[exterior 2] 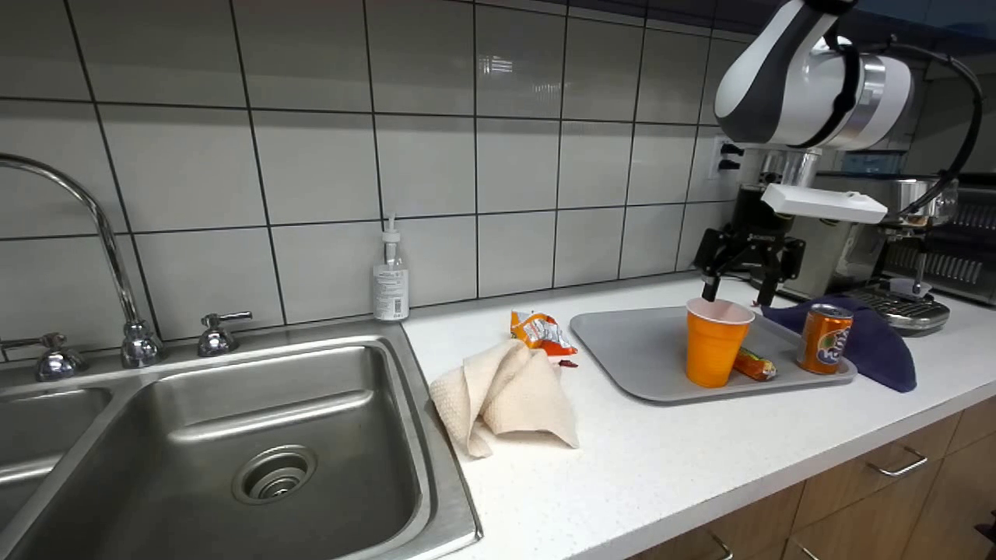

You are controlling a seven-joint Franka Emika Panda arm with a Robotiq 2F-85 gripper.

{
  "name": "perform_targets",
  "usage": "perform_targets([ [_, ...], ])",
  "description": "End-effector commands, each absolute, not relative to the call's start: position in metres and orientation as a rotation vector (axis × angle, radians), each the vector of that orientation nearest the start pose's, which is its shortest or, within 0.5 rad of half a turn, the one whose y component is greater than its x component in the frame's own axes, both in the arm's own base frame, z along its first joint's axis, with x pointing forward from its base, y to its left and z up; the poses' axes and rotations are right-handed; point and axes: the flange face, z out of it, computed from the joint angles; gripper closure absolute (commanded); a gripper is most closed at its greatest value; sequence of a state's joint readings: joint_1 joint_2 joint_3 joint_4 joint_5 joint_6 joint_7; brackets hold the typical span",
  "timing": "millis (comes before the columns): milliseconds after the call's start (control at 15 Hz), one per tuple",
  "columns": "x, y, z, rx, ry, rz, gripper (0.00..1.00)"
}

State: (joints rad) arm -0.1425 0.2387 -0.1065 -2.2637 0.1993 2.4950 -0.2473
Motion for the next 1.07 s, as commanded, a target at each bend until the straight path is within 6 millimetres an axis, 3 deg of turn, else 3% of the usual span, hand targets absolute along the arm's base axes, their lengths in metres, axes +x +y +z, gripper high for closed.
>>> perform_targets([
  [0, 0.525, -0.131, 0.269, -3.047, 0.260, -0.037, 0.00],
  [400, 0.532, -0.115, 0.280, -3.057, 0.199, -0.074, 0.00],
  [1000, 0.545, -0.071, 0.291, -3.050, 0.034, -0.118, 0.00],
])
